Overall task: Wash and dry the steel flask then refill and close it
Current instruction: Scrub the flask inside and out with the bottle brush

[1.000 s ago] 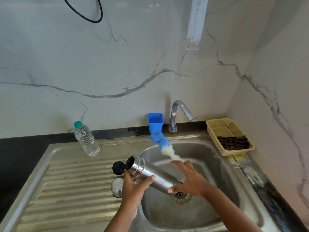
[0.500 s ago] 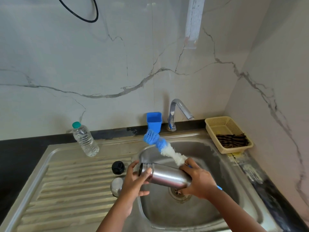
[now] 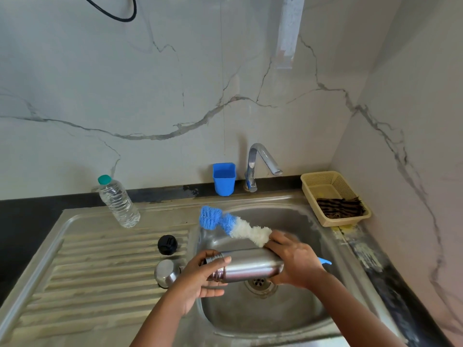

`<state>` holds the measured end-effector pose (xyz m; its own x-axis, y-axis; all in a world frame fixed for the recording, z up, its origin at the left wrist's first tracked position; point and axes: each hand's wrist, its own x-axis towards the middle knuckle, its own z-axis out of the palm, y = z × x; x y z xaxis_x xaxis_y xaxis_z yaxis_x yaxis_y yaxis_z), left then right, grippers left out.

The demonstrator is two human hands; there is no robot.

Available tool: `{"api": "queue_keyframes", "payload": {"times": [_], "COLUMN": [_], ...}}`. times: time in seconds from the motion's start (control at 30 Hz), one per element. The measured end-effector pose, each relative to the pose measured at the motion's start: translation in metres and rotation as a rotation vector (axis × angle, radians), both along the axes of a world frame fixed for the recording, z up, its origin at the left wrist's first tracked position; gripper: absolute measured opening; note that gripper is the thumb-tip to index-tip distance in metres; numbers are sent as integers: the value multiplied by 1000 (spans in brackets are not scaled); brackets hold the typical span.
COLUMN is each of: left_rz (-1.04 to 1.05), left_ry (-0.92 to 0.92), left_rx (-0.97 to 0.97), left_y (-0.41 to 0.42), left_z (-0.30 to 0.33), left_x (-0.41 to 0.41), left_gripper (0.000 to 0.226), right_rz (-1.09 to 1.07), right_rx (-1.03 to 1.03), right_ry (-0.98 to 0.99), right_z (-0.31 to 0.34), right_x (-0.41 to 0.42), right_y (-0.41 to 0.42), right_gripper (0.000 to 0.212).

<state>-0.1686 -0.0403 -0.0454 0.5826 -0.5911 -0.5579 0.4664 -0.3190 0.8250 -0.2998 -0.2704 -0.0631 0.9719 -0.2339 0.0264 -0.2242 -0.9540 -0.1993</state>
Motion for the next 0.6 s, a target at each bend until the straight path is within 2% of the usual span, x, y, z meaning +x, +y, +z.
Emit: {"api": "queue_keyframes", "payload": {"times": [0.17, 0.4, 0.5, 0.6], "left_rz": [2, 181, 311, 365], "left_ry": [41, 4, -12, -59], "left_rx": [-23, -189, -214, -214], "left_y": [-2, -20, -27, -29], "left_z": [-8, -28, -32, -31], "left_x": [-8, -34, -42, -47], "left_gripper": [41, 42, 37, 32], "right_rz": [35, 17, -45, -122], "right_rx": [-19, -17, 92, 257], "right_ry": [-13, 42, 18, -96], "right_z": [-2, 4, 0, -4], "right_x": [-7, -14, -27, -42], "right_y": [-16, -30, -30, -26], "right_gripper": [67, 65, 61, 50]}}
